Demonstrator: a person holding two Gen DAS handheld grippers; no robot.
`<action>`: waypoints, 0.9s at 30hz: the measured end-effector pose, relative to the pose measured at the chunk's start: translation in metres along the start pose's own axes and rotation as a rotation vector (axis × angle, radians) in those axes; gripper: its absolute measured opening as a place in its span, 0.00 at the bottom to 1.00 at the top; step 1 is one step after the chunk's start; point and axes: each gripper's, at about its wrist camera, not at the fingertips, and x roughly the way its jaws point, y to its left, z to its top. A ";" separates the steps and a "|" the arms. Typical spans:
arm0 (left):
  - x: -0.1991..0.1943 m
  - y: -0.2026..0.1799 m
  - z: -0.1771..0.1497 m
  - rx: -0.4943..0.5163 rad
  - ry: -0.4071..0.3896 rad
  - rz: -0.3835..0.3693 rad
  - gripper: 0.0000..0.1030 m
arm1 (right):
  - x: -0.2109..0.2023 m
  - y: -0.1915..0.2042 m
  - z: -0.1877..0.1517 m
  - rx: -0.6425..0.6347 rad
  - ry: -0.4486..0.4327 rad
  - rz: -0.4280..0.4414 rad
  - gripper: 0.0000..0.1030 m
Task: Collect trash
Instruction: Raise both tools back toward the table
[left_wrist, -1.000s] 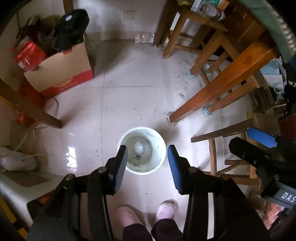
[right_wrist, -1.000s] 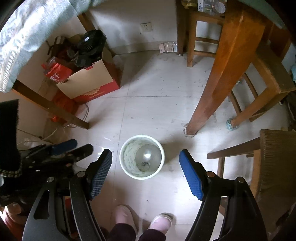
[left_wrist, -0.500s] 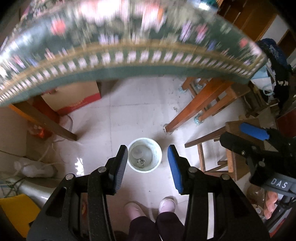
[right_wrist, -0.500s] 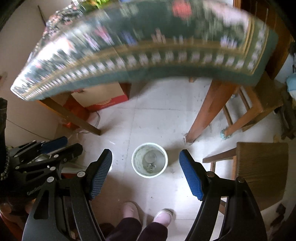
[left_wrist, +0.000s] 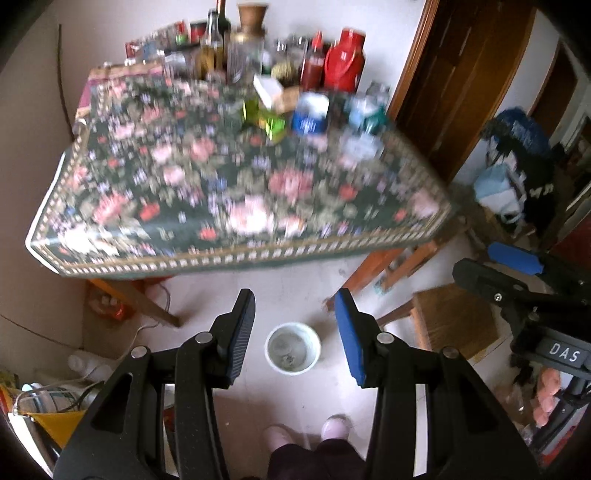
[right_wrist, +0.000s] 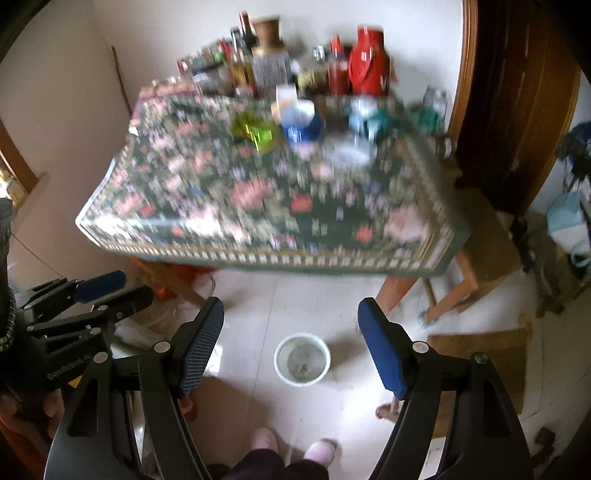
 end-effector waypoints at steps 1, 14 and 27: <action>-0.012 -0.001 0.006 -0.005 -0.021 -0.009 0.43 | -0.010 0.003 0.005 0.000 -0.020 -0.002 0.70; -0.145 -0.019 0.043 0.051 -0.263 -0.106 0.55 | -0.128 0.037 0.039 -0.005 -0.268 -0.048 0.70; -0.159 -0.020 0.057 0.070 -0.332 -0.072 0.86 | -0.149 0.018 0.050 0.038 -0.375 -0.099 0.88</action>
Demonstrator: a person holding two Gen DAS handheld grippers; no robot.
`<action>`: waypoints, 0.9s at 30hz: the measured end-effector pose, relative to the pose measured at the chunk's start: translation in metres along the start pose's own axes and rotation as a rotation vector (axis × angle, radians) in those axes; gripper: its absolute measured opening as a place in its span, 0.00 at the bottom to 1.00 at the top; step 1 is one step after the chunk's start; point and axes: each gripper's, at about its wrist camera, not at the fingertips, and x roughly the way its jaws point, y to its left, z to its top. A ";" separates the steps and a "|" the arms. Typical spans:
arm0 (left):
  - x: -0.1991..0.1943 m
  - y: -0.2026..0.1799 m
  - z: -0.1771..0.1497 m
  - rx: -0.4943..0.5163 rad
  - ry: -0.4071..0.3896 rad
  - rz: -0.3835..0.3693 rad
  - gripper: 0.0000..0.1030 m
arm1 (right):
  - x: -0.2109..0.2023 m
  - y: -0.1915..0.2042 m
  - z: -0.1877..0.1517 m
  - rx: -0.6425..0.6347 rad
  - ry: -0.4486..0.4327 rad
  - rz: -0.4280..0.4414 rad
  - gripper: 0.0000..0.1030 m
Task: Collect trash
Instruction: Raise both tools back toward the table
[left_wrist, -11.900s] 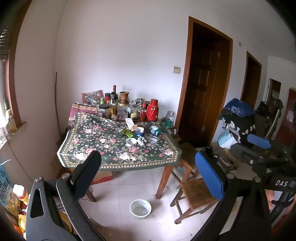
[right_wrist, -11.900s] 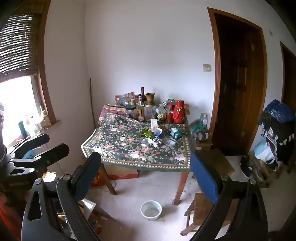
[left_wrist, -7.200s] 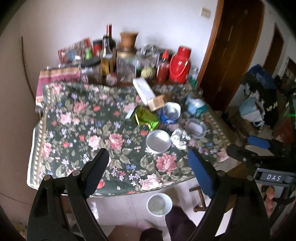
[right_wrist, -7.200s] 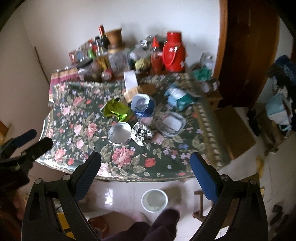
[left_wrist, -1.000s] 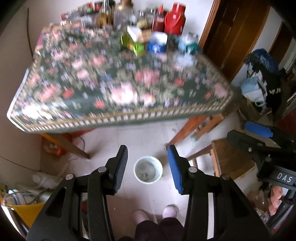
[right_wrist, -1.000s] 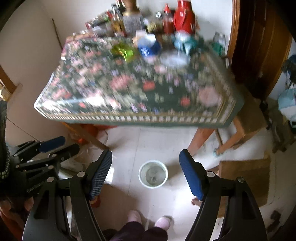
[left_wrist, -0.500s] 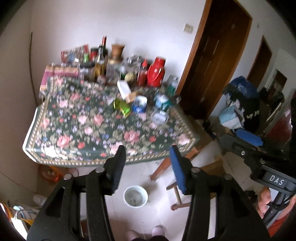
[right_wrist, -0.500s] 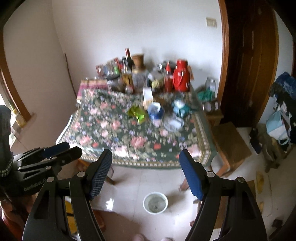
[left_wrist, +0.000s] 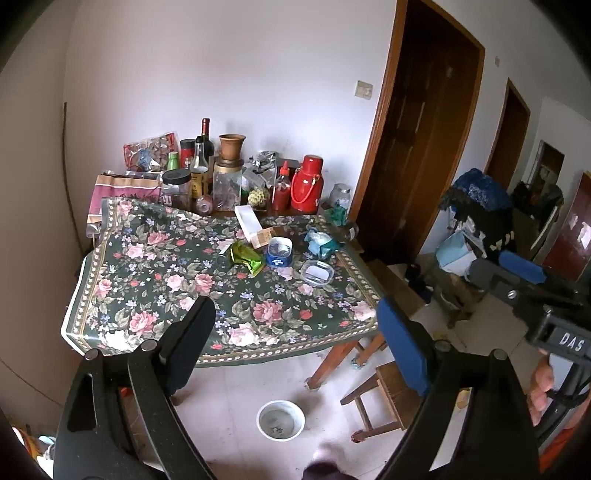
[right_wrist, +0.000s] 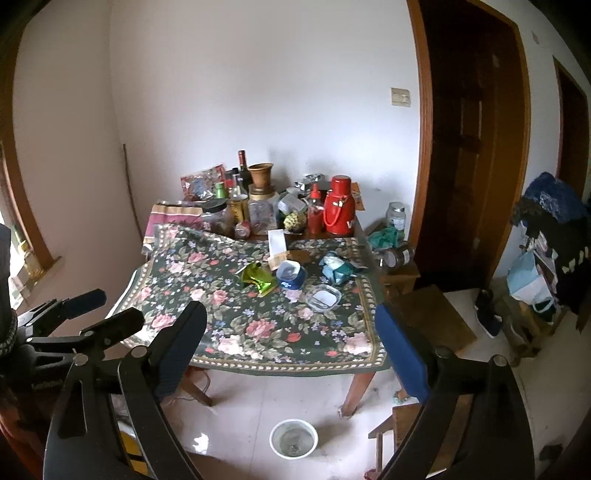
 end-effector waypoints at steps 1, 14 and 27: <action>0.006 0.000 0.003 -0.001 0.006 0.009 0.86 | 0.004 -0.006 0.002 0.006 0.003 -0.003 0.88; 0.112 -0.026 0.077 -0.044 0.014 0.073 0.86 | 0.079 -0.087 0.058 -0.029 0.039 0.026 0.88; 0.189 -0.040 0.120 -0.077 0.055 0.163 0.86 | 0.161 -0.121 0.095 -0.071 0.137 0.123 0.88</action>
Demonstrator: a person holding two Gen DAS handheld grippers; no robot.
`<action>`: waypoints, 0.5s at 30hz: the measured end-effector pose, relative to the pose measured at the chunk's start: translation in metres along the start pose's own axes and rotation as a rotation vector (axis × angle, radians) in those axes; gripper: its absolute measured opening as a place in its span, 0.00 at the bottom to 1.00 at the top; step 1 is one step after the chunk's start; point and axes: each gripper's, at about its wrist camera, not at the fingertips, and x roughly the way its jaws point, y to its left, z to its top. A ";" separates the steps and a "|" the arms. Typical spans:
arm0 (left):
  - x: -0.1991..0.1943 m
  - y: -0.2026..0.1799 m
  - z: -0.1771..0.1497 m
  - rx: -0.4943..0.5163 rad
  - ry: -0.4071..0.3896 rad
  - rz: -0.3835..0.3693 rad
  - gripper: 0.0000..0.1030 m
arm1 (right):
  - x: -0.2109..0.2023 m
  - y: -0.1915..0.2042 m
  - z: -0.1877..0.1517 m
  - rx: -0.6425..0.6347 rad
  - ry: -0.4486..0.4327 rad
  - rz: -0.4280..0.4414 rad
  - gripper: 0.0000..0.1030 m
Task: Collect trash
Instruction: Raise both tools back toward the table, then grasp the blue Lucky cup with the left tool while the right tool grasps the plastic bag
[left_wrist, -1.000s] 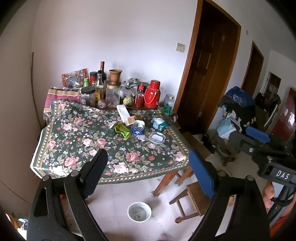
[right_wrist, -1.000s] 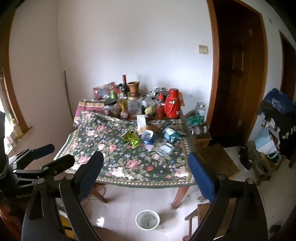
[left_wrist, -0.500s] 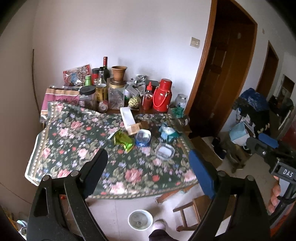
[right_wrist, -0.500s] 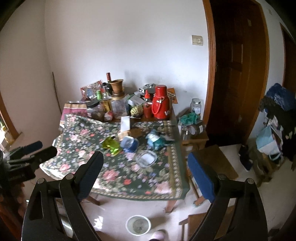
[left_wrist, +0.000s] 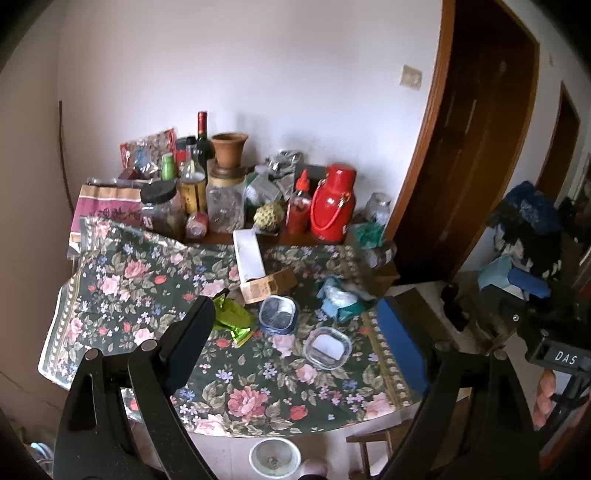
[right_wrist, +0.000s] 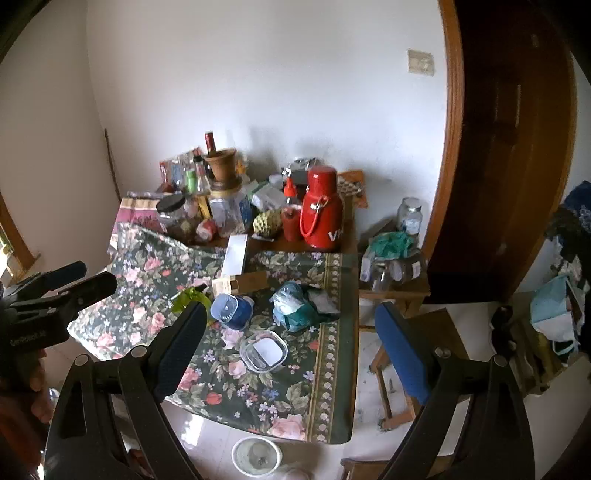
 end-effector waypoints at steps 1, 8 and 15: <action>0.005 0.003 0.001 -0.008 0.007 0.008 0.86 | 0.007 -0.001 0.000 0.004 0.015 0.010 0.88; 0.046 0.038 0.014 -0.070 0.057 0.023 0.86 | 0.068 0.000 -0.003 0.038 0.154 0.034 0.88; 0.094 0.068 0.033 0.001 0.122 -0.014 0.86 | 0.134 -0.004 -0.001 0.150 0.269 -0.066 0.88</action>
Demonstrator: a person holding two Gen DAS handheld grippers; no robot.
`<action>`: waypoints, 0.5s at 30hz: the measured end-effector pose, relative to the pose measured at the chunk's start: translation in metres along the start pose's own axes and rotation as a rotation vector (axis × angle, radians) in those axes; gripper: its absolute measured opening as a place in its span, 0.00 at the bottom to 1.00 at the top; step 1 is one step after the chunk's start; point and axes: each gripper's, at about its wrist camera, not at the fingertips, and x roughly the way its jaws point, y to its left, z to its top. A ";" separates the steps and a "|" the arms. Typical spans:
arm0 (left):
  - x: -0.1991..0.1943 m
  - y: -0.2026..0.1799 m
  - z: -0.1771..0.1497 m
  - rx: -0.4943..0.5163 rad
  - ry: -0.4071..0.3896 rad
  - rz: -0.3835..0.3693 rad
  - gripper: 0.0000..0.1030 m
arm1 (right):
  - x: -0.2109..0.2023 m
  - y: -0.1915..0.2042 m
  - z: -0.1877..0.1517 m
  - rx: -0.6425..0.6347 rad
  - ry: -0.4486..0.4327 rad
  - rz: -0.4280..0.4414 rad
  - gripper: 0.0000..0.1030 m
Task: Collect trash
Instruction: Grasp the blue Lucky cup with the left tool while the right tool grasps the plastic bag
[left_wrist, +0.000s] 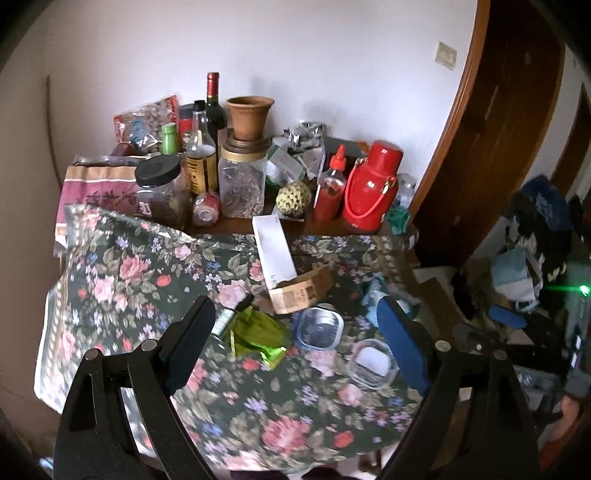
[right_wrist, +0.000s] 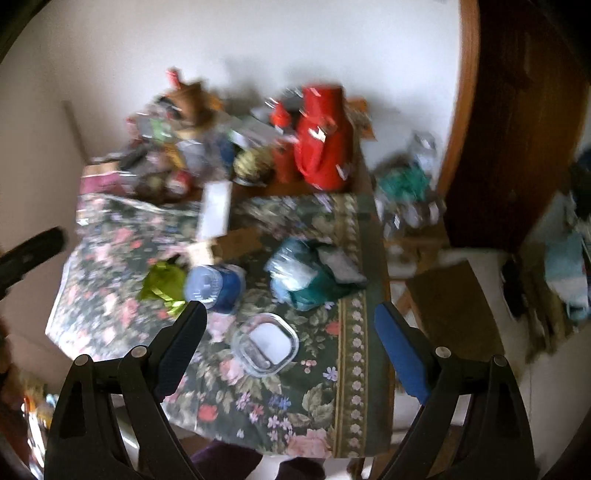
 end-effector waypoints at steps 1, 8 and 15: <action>0.007 0.004 0.003 0.014 0.008 -0.003 0.86 | 0.008 -0.002 0.003 0.032 0.013 0.006 0.88; 0.066 0.022 0.006 0.049 0.134 -0.044 0.86 | 0.068 -0.005 0.023 0.101 0.104 0.026 0.88; 0.121 0.023 -0.006 0.047 0.256 -0.085 0.86 | 0.120 0.004 0.031 0.028 0.153 -0.008 0.88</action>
